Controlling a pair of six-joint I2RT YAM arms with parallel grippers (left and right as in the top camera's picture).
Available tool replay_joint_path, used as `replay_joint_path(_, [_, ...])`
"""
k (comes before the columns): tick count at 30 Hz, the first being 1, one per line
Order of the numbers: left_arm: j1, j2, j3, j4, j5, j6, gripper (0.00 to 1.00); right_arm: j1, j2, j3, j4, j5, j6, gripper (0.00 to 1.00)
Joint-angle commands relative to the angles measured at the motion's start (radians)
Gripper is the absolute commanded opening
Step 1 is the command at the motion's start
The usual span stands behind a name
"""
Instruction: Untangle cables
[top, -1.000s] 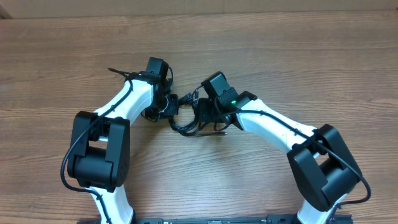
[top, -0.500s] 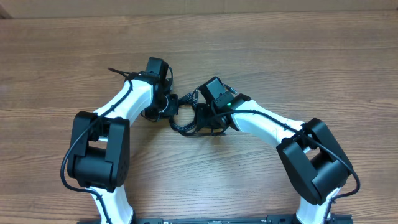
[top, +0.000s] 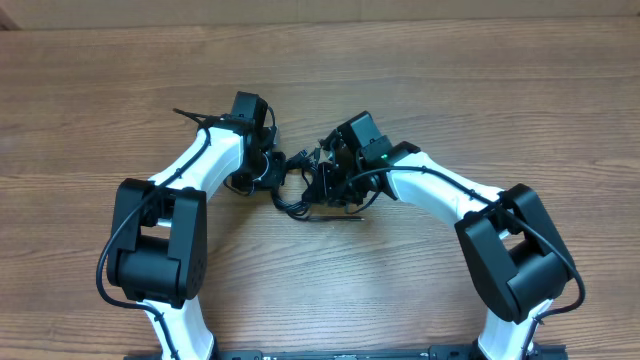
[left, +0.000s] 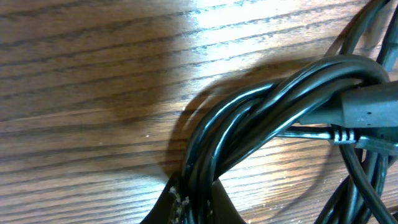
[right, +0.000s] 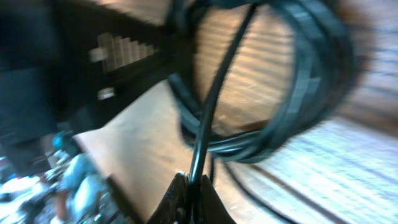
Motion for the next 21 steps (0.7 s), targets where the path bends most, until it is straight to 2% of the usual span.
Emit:
replay_joint_path(1, [0.013,-0.012,0.014,0.005,0.055,0.045,0.04,-0.003,-0.062,0.022,0.039,-0.216,-0.057,0.04])
replay_joint_path(6, [0.039,-0.016,0.023,0.008,0.162,0.106,0.04,0.0,-0.079,0.022,0.083,-0.292,-0.105,0.04])
replay_joint_path(14, [0.138,-0.028,0.024,0.028,0.284,0.106,0.04,-0.003,-0.11,0.023,0.268,-0.459,-0.106,0.04])
replay_joint_path(21, [0.144,-0.028,0.023,0.027,0.356,0.168,0.04,-0.003,-0.16,0.023,0.425,-0.471,-0.077,0.04])
